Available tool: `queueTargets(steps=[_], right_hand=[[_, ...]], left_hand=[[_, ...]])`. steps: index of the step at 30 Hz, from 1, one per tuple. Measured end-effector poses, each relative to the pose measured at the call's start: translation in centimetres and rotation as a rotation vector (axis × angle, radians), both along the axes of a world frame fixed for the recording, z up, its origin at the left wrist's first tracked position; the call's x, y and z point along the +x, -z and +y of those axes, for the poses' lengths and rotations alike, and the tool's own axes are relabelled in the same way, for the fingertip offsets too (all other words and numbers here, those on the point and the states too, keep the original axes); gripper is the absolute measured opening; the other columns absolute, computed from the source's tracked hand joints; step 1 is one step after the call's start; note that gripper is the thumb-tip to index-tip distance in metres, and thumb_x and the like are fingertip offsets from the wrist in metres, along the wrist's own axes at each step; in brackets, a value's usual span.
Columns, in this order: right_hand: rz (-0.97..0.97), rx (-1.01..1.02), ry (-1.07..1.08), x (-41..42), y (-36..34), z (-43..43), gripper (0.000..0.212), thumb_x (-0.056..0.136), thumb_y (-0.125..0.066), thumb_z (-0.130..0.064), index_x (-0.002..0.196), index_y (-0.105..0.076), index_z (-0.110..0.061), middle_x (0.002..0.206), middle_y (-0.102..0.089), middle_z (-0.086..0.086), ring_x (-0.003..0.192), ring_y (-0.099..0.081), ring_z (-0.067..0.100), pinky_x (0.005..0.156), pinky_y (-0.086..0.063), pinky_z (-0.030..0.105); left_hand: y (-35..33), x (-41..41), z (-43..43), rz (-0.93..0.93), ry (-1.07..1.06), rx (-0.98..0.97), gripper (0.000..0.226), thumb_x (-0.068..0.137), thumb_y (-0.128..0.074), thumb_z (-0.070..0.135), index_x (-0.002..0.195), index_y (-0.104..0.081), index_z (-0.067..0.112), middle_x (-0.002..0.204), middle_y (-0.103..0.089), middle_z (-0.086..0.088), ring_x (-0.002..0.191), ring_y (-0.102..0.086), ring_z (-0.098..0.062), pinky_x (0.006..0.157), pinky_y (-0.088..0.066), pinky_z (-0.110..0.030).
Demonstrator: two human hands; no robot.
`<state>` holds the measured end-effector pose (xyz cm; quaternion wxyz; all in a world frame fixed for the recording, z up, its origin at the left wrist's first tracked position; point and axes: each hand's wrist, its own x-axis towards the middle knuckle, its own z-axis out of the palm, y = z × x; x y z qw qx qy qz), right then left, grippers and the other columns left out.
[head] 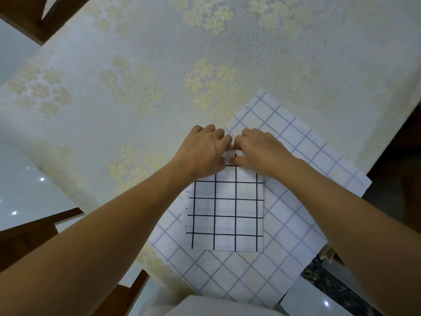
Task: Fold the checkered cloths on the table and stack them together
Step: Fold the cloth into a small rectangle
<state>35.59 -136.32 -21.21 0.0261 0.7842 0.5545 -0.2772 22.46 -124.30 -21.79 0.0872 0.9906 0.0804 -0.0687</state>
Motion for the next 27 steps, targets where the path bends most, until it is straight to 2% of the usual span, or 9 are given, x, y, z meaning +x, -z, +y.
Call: queueTargets(steps=[3, 7, 12, 14, 17, 19, 20, 23, 27], right_hand=[[0.033, 0.039, -0.023, -0.1, 0.1, 0.0, 0.038, 0.097, -0.049, -0.052, 0.117, -0.060, -0.021, 0.098, -0.043, -0.002, 0.092, -0.037, 0.016, 0.079, -0.036, 0.034], [0.052, 0.108, -0.006, -0.4, -0.1, -0.3, 0.029, 0.099, -0.051, -0.039, 0.121, -0.059, -0.021, 0.097, -0.045, -0.003, 0.090, -0.042, 0.016, 0.074, -0.034, 0.032], [0.004, 0.223, 0.061, -0.3, -1.0, -0.7, 0.020, 0.100, -0.049, -0.038, 0.104, -0.055, -0.019, 0.092, -0.055, -0.003, 0.085, -0.055, 0.022, 0.066, -0.035, 0.032], [0.001, 0.238, 0.111, -0.1, -1.6, -0.7, 0.018, 0.099, -0.051, -0.038, 0.102, -0.055, -0.021, 0.091, -0.059, -0.003, 0.082, -0.055, 0.021, 0.065, -0.037, 0.032], [-0.023, 0.198, 0.115, 0.0, -2.7, -0.8, 0.023, 0.098, -0.054, -0.038, 0.116, -0.056, -0.022, 0.097, -0.066, 0.002, 0.082, -0.058, 0.024, 0.064, -0.040, 0.033], [-0.051, 0.171, 0.103, 0.0, -3.5, -1.0, 0.027, 0.099, -0.052, -0.036, 0.123, -0.058, -0.024, 0.098, -0.067, 0.004, 0.084, -0.061, 0.027, 0.064, -0.042, 0.033], [-0.069, 0.162, 0.091, -0.1, -3.9, -1.1, 0.025, 0.100, -0.051, -0.034, 0.120, -0.062, -0.025, 0.095, -0.067, 0.004, 0.082, -0.061, 0.027, 0.063, -0.043, 0.032], [-0.129, 0.142, 0.049, -0.6, -5.1, -1.8, 0.025, 0.101, -0.046, -0.031, 0.106, -0.070, -0.025, 0.087, -0.067, 0.002, 0.078, -0.060, 0.025, 0.059, -0.042, 0.031], [-0.165, 0.174, 0.043, -2.2, -6.8, -3.6, 0.029, 0.103, -0.042, -0.032, 0.109, -0.070, -0.029, 0.095, -0.070, -0.001, 0.086, -0.063, 0.024, 0.062, -0.045, 0.031]], left_hand=[[0.0, 0.1, 0.1, -0.023, 0.002, -0.013, 0.029, 0.083, -0.063, 0.029, 0.106, -0.060, 0.013, 0.095, -0.058, -0.007, 0.086, -0.051, -0.024, 0.079, -0.046, -0.039], [0.2, -0.1, 0.3, -0.083, 0.015, -0.017, 0.030, 0.081, -0.066, 0.031, 0.103, -0.062, 0.011, 0.096, -0.058, -0.009, 0.084, -0.052, -0.025, 0.071, -0.045, -0.038], [0.2, 0.0, 0.8, -0.157, 0.025, -0.038, 0.021, 0.088, -0.065, 0.024, 0.103, -0.070, 0.010, 0.092, -0.065, -0.008, 0.083, -0.057, -0.027, 0.071, -0.047, -0.039], [-0.2, 0.0, 0.8, -0.183, 0.030, -0.048, 0.016, 0.090, -0.066, 0.019, 0.099, -0.069, 0.007, 0.084, -0.066, -0.008, 0.074, -0.057, -0.028, 0.067, -0.046, -0.038], [-1.2, -0.1, 0.4, -0.208, 0.042, -0.068, 0.008, 0.089, -0.067, 0.011, 0.092, -0.064, 0.004, 0.064, -0.059, -0.008, 0.053, -0.050, -0.027, 0.052, -0.041, -0.032], [-2.0, -0.5, 0.0, -0.211, 0.034, -0.085, 0.010, 0.086, -0.070, 0.005, 0.090, -0.061, 0.003, 0.055, -0.052, -0.006, 0.043, -0.044, -0.025, 0.043, -0.035, -0.028], [-2.2, -0.8, -0.2, -0.209, 0.029, -0.084, 0.012, 0.084, -0.071, 0.004, 0.090, -0.061, 0.004, 0.054, -0.050, -0.006, 0.041, -0.043, -0.025, 0.040, -0.035, -0.027], [-3.1, -1.9, -0.8, -0.196, 0.020, -0.062, 0.014, 0.084, -0.074, 0.004, 0.093, -0.064, 0.006, 0.056, -0.056, -0.005, 0.042, -0.049, -0.023, 0.039, -0.044, -0.030], [-4.8, -3.8, -2.0, -0.234, 0.006, -0.068, 0.020, 0.083, -0.074, 0.002, 0.102, -0.071, 0.007, 0.062, -0.064, -0.007, 0.047, -0.057, -0.027, 0.042, -0.050, -0.035]])
